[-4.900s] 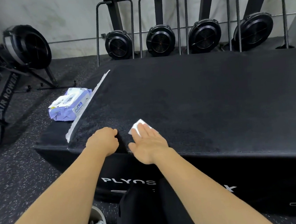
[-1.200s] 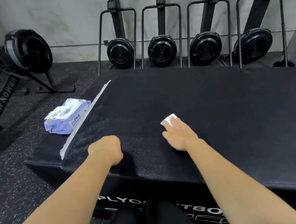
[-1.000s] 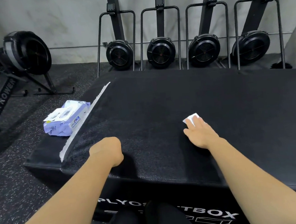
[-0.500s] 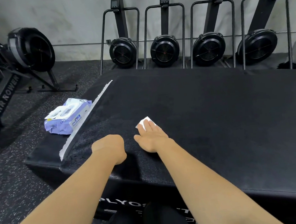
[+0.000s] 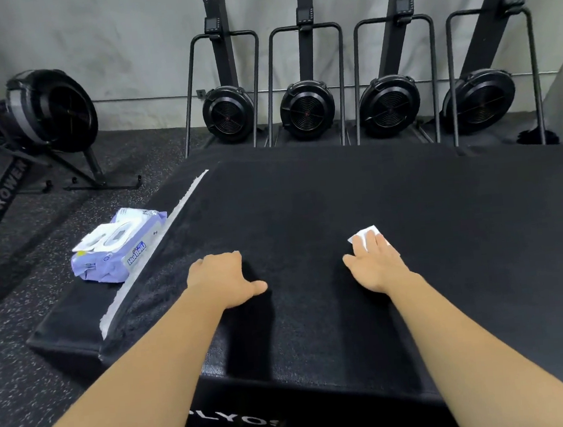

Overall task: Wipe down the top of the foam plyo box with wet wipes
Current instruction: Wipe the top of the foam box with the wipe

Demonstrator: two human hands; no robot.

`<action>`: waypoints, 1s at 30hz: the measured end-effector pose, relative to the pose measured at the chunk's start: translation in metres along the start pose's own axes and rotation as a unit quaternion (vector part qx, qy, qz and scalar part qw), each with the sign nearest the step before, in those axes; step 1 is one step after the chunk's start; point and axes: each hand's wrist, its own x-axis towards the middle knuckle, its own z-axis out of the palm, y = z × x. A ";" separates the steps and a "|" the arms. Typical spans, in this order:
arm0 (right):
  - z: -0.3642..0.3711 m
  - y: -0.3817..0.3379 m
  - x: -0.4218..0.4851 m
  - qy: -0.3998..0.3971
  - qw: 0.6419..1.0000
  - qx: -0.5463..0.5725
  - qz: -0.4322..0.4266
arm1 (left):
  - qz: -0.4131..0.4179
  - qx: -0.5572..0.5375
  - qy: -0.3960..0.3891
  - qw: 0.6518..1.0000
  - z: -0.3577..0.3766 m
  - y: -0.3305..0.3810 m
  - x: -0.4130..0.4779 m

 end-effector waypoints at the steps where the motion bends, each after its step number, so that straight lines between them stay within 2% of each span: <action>1: 0.004 -0.010 0.001 0.014 1.000 -0.006 0.009 | 0.013 -0.005 -0.002 1.000 0.001 0.002 0.006; 5: 0.028 -0.065 -0.002 0.045 0.998 -0.037 -0.033 | 0.031 -0.011 -0.038 0.999 0.006 0.004 0.029; 10: 0.044 -0.124 0.000 -0.047 0.988 -0.025 -0.146 | 0.031 -0.004 -0.069 0.997 0.013 -0.004 0.042; 14: 0.033 -0.113 0.007 -0.075 0.980 -0.018 -0.182 | 0.033 0.041 -0.104 0.993 0.008 -0.001 0.047; 18: 0.010 -0.061 0.011 -0.015 0.990 -0.011 -0.142 | 0.023 0.053 -0.137 0.989 0.001 0.003 0.045; 23: -0.016 0.004 0.019 -0.016 0.998 -0.027 -0.045 | 0.025 0.043 -0.144 0.988 -0.003 0.006 0.042; 26: -0.016 0.004 0.025 -0.018 1.000 -0.003 0.000 | 0.023 0.008 -0.149 0.989 -0.002 0.005 0.041; 30: 0.006 -0.039 0.035 0.017 0.999 -0.021 0.035 | 0.025 -0.027 -0.151 0.988 0.000 0.004 0.041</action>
